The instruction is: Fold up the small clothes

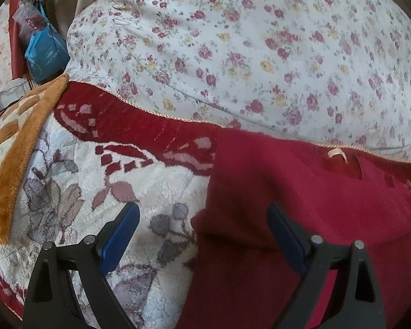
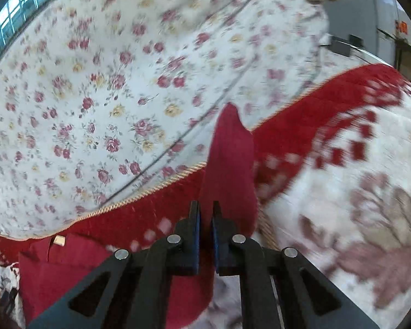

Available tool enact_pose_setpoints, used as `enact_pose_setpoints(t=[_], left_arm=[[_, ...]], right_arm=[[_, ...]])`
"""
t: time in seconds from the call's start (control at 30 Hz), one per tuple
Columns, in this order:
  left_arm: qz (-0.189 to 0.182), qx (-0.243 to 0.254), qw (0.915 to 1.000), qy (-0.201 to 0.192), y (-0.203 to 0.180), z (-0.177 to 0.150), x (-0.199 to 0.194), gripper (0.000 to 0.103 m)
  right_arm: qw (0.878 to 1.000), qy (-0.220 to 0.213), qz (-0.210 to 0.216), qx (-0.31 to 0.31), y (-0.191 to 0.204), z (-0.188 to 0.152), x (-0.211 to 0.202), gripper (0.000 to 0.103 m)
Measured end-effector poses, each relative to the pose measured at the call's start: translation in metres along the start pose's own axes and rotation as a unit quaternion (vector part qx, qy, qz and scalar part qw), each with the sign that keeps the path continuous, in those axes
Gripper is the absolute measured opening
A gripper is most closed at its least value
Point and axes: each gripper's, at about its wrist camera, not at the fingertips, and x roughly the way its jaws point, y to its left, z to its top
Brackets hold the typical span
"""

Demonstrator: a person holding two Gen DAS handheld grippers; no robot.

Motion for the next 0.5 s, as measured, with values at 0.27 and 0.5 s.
enact_pose_setpoints(t=[0.27, 0.5], left_arm=[[-0.045, -0.034, 0.9984, -0.005, 0.012, 0.005, -0.01, 0.093], [-0.077, -0.07, 0.9945, -0.009, 0.025, 0.012, -0.01, 0.093]], right_arm=[[0.996, -0.002, 0.078, -0.051, 0.032, -0.014, -0.048, 0.008], [0.955, 0.013, 0.21, -0.208, 0.201, -0.053, -0.07, 0.008]])
